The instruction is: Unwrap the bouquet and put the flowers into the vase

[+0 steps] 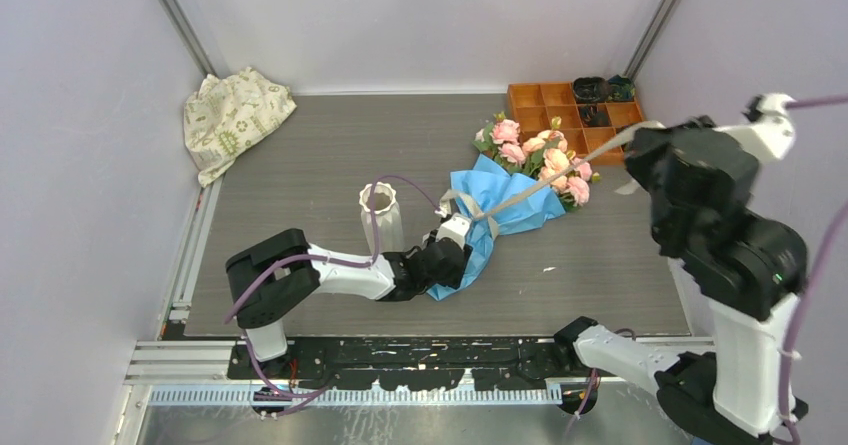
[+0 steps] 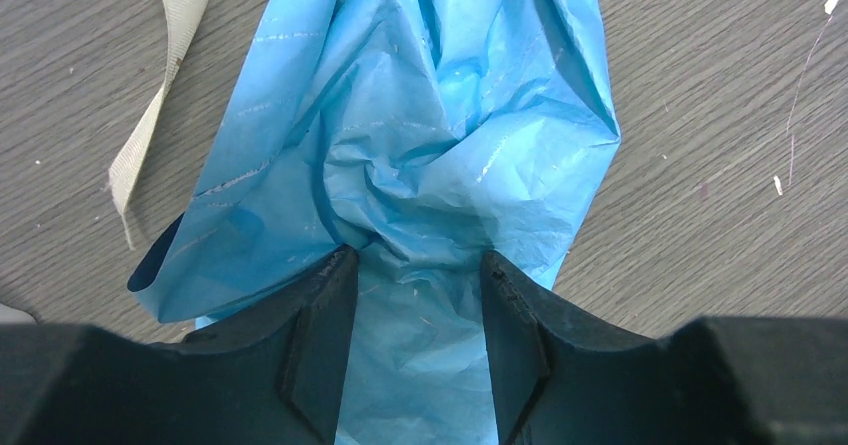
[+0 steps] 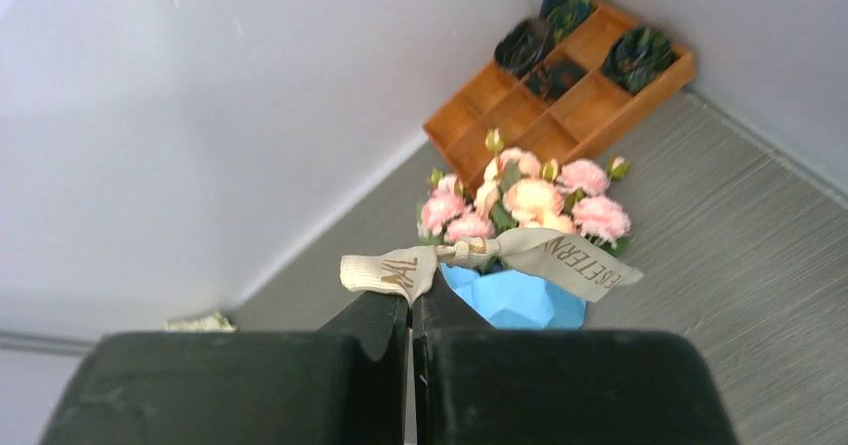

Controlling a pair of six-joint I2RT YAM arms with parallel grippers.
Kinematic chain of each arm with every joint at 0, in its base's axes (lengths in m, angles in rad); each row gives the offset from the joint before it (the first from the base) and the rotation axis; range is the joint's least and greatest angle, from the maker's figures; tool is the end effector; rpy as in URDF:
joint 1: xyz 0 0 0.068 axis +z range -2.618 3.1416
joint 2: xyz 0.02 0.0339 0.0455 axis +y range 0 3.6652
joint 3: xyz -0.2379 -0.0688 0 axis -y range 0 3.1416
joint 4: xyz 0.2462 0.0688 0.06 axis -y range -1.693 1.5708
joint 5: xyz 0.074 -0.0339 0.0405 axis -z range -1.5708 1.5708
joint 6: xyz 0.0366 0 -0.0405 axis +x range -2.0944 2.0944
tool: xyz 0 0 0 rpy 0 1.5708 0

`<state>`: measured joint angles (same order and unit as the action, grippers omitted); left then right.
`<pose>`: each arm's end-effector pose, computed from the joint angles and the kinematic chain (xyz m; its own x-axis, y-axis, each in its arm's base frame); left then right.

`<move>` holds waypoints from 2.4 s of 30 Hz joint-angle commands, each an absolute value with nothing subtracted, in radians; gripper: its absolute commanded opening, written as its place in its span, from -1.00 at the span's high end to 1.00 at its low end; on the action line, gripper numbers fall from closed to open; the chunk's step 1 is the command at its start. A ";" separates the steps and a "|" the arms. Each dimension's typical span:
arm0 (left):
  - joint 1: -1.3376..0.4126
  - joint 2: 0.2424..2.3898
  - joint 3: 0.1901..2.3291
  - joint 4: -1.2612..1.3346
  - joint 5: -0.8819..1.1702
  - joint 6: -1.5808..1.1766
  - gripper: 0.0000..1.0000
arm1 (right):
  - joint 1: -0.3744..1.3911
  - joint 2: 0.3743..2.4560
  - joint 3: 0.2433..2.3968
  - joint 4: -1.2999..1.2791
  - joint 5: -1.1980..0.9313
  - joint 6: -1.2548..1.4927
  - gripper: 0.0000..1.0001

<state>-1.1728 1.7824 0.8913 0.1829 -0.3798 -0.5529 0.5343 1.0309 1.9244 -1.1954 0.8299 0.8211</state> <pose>0.1495 -0.3205 0.1221 -0.6068 0.1849 -0.7730 0.5033 0.8421 -0.1937 0.0994 0.0274 0.5177 0.0178 0.5845 -0.8112 0.3662 0.7511 0.5493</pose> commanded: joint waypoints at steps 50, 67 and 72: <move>-1.195 1.347 1.076 -0.179 -0.366 -0.478 -0.11 | 0.508 1.050 1.778 -1.328 1.013 0.758 0.99; -1.195 1.185 1.019 -0.216 -0.446 -0.471 -0.17 | -0.300 1.206 1.362 -1.097 0.079 0.510 0.96; -1.194 1.203 1.042 -0.236 -0.448 -0.466 -0.18 | -0.320 1.214 1.276 -1.039 -0.003 0.537 0.00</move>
